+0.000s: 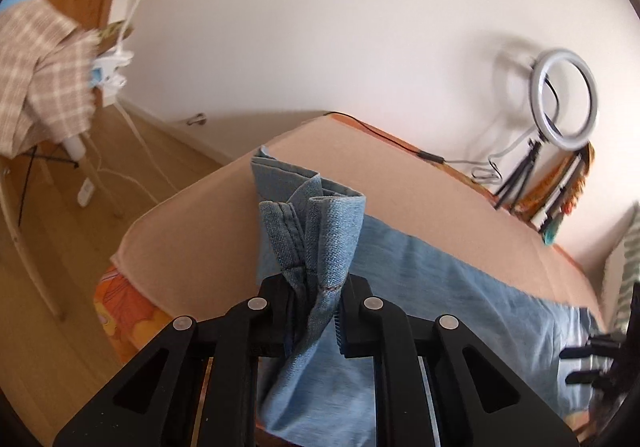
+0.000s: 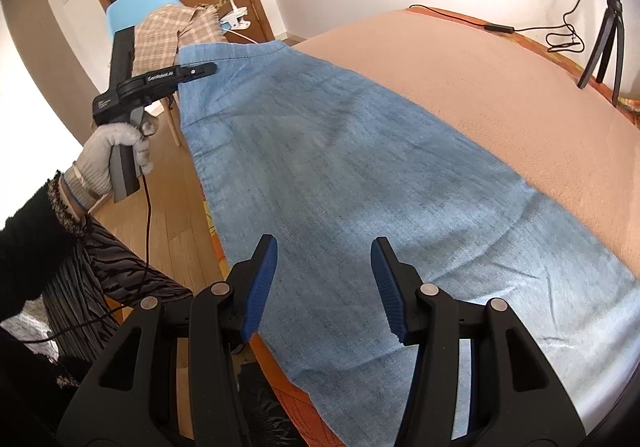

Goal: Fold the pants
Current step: 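Close the right tool on the lifted waistband edge beside the left tool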

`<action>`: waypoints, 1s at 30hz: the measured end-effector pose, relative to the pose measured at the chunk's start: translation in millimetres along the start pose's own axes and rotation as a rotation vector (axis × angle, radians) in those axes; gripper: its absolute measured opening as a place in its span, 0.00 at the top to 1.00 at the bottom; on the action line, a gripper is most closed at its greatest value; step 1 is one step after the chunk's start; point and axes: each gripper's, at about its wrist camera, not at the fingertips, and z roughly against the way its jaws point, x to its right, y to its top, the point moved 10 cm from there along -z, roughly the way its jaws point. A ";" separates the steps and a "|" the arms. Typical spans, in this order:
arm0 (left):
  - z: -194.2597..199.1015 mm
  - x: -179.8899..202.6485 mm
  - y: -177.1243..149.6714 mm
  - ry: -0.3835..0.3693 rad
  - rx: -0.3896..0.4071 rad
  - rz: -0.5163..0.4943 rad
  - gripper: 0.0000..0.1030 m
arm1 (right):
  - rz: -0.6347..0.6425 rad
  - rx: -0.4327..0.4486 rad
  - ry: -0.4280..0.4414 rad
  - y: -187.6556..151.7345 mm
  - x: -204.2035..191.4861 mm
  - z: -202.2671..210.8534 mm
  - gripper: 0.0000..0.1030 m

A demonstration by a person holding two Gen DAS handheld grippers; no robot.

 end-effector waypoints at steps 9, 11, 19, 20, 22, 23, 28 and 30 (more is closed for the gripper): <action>-15.4 85.6 -35.9 -0.145 -0.093 -0.219 0.88 | -0.281 0.001 0.133 36.4 41.4 -9.2 0.33; -16.1 92.6 -37.5 -0.169 -0.103 -0.211 0.88 | -0.315 0.009 0.186 55.6 41.4 -17.4 0.32; -7.5 99.2 -35.2 -0.267 -0.090 -0.164 0.88 | -0.598 -0.060 0.466 114.4 30.8 -98.8 0.30; -6.5 98.5 -35.3 -0.274 -0.090 -0.160 0.88 | -0.632 -0.062 0.481 120.1 31.4 -109.0 0.30; -5.4 100.4 -36.6 -0.286 -0.094 -0.166 0.88 | -0.674 -0.066 0.494 133.7 32.4 -128.0 0.30; -4.7 101.2 -37.4 -0.290 -0.095 -0.170 0.88 | -0.690 -0.063 0.491 140.3 33.5 -136.1 0.30; -4.2 103.9 -42.3 -0.321 -0.117 -0.174 0.88 | -0.709 -0.062 0.473 162.5 30.9 -165.9 0.30; -3.6 106.9 -45.3 -0.328 -0.125 -0.192 0.88 | -0.696 -0.050 0.427 166.5 30.3 -173.5 0.30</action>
